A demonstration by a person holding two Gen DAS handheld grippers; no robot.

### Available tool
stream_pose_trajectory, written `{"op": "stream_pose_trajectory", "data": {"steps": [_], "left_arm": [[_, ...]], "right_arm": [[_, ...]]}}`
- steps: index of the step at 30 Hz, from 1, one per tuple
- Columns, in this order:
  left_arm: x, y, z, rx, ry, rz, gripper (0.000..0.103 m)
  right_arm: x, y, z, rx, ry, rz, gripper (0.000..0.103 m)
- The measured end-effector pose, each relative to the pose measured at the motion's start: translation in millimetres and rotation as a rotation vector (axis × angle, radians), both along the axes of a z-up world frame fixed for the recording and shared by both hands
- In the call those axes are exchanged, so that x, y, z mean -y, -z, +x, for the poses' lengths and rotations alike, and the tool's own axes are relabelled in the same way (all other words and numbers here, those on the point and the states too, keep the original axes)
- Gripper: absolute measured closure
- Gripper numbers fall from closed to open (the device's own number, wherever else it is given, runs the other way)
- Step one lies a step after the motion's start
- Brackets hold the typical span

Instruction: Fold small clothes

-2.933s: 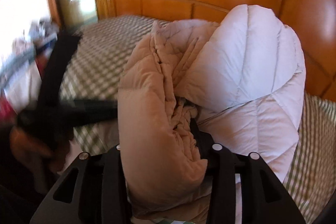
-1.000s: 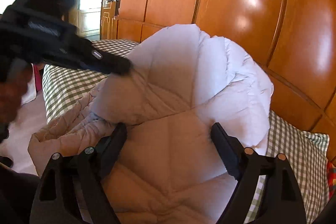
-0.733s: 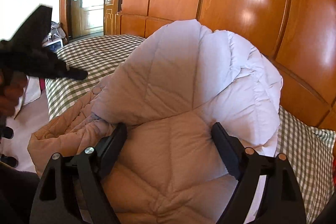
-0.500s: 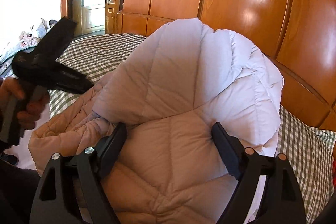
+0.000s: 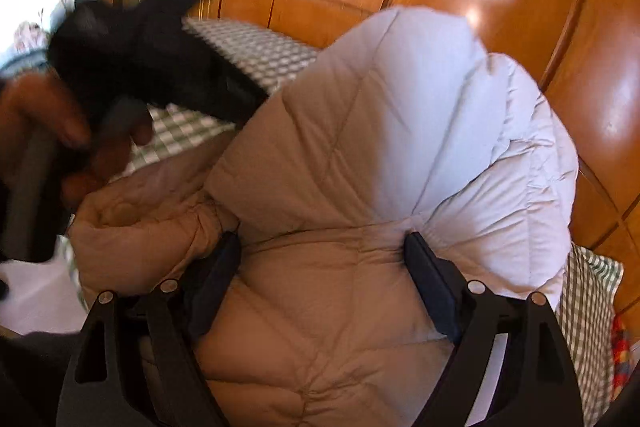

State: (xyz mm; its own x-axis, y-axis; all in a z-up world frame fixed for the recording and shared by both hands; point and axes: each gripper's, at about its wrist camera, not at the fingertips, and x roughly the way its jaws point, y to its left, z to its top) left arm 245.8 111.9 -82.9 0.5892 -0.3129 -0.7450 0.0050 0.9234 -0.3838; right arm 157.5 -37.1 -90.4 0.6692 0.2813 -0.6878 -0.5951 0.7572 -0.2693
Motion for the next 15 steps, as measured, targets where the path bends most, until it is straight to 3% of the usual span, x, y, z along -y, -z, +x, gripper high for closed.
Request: {"op": "stream_pose_trajectory", "data": {"steps": [4,8,15], "left_arm": [[-1.2,-31.8,-28.9,0.122,-0.051,0.132,0.094],[0.9,-56.8,-52.6,0.218,-0.051,0.157,0.094],[17.2,-72.3,-74.6,0.277,-0.016,0.180,0.094]], "right_arm": [[7.1,2.4,2.5,-0.026,0.008,0.031,0.019],[12.0,-1.3,1.3,-0.028,0.007,0.058,0.018],[30.1,-15.1,-8.1,-0.008,-0.003,0.109,0.018]]}}
